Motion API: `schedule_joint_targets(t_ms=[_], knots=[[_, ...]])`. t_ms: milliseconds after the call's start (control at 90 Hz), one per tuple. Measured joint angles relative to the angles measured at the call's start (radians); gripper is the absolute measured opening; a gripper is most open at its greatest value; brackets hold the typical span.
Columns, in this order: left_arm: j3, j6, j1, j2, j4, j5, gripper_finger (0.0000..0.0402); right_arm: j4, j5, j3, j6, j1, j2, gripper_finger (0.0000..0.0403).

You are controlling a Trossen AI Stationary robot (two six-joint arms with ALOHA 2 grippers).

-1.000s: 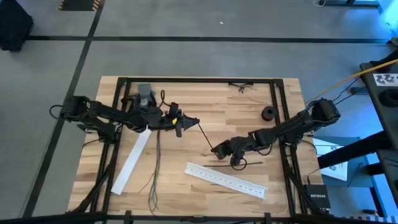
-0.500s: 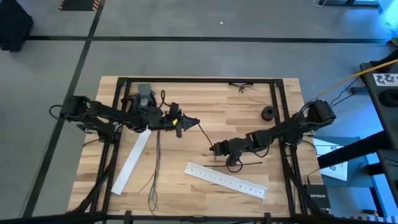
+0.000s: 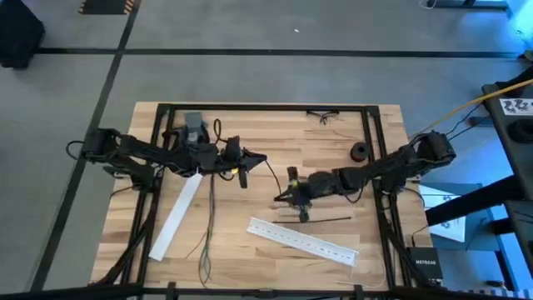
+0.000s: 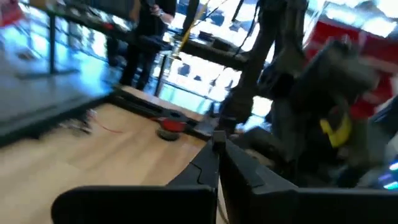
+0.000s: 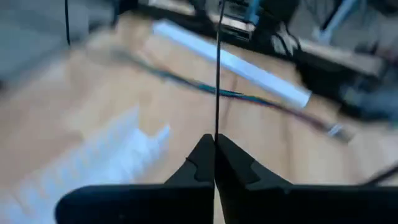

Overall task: Ziptie cables
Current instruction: Wrap the cables together using the top zip tie

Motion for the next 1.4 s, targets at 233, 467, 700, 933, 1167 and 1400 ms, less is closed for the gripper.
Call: schedule_joint_targets(t_ms=[233,467,700,933,1167,1400], knots=[[0.0,0.323,-0.054,0.0,0.002,-0.122,0.0,0.13,-0.111,0.0,0.511,-0.068,0.0,0.0001],[0.051,0.71,-0.137,0.0,0.004,-0.2,0.0,0.217,-0.179,0.0,0.863,-0.113,0.0,0.0],[0.062,0.798,-0.161,0.0,-0.024,-0.291,0.0,0.263,-0.179,0.0,0.941,-0.111,0.001,0.0],[0.062,0.757,-0.149,0.0,-0.04,-0.295,0.0,0.261,-0.157,0.0,0.936,-0.116,0.001,0.0],[0.062,0.756,-0.149,0.0,-0.041,-0.29,0.0,0.265,-0.133,0.0,0.928,-0.128,0.001,0.0],[0.062,0.75,-0.148,0.0,-0.041,-0.287,0.0,0.26,-0.128,0.0,0.914,-0.126,0.001,0.0]])
